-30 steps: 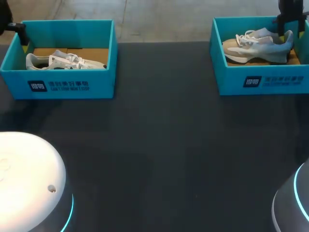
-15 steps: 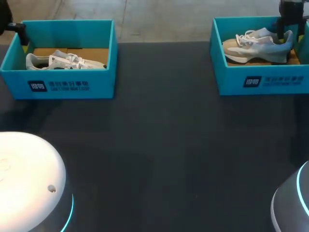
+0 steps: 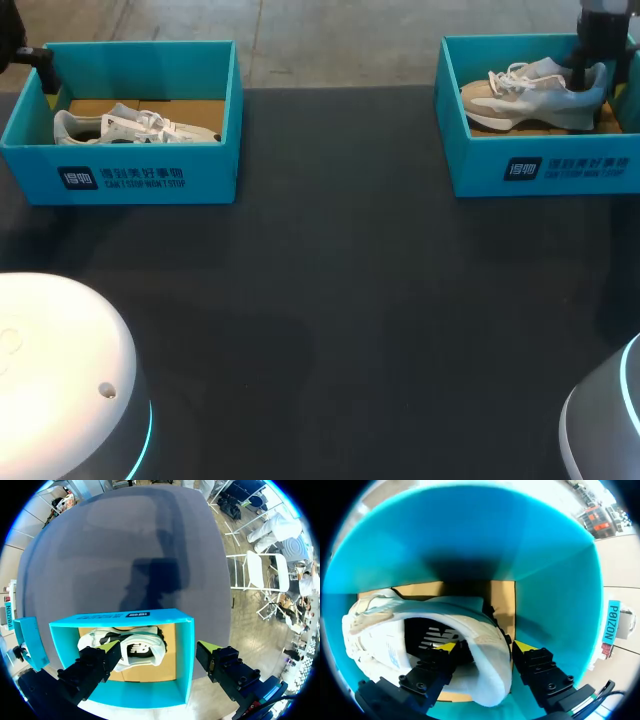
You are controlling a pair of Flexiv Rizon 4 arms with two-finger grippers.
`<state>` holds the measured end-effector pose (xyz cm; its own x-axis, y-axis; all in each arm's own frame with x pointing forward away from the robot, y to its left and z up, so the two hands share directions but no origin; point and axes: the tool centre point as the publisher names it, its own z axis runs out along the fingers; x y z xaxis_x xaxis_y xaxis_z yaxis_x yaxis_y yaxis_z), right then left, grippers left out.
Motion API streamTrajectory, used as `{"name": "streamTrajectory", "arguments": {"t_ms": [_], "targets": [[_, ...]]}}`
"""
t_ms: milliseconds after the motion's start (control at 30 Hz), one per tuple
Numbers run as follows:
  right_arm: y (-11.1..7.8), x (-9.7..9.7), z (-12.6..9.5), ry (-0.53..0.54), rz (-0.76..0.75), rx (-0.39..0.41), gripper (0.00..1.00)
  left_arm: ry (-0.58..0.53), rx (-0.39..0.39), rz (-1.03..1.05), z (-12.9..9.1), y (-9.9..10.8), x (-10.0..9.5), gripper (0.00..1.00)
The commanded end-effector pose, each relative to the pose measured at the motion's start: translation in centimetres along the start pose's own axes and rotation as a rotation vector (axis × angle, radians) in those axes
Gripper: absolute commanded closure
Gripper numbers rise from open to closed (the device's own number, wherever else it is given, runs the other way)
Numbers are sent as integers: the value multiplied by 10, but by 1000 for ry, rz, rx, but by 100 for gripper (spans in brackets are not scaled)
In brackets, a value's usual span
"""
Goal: Take the shoe out of the shoebox, open the shoe tongue, remove and reinsert the insole, then place the shoe into the shoebox
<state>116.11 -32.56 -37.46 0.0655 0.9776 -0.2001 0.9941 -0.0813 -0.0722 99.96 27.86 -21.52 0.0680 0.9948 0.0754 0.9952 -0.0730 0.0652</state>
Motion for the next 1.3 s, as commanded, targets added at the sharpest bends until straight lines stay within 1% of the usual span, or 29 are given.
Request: {"name": "streamTrajectory", "arguments": {"t_ms": [33, 233, 333, 400, 467, 533, 567, 633, 833, 1000, 1033, 1067, 1300], "targets": [[12, -2, 8, 14, -6, 80, 34, 2, -3, 0, -1, -1, 0, 0], [9, -4, 13, 32, 1, 93, 31, 2, -3, 0, -1, -1, 0, 0], [9, -5, 17, 50, 1, 101, 33, 2, -3, 0, -1, -1, 0, 0], [9, -4, 18, 55, -3, 104, 32, 2, -3, 0, -1, -1, 0, 0], [10, -2, 19, 58, -8, 107, 35, 2, -3, 0, -1, -1, 0, 0], [10, -1, 20, 60, -12, 109, 43, 2, -3, 0, -1, -1, 0, 0], [10, -1, 20, 61, -12, 109, 51, 2, -3, 0, -1, -1, 0, 0], [10, -1, 20, 63, -13, 111, 55, 2, -3, 0, -1, -1, 0, 0], [9, -1, 22, 64, -10, 116, 61, 2, -3, 0, -1, -1, 0, 0], [6, 0, 22, 62, -5, 119, 80, 2, -3, 0, -1, -1, 0, 0], [5, 0, 21, 57, -4, 119, 93, 2, -3, 0, -1, -1, 0, 0], [5, -1, 20, 55, -4, 118, 100, 2, -3, 0, -1, -1, 0, 0], [1, -1, 7, 44, -1, 96, 100, 2, -3, 0, -1, -1, 0, 0]]}}
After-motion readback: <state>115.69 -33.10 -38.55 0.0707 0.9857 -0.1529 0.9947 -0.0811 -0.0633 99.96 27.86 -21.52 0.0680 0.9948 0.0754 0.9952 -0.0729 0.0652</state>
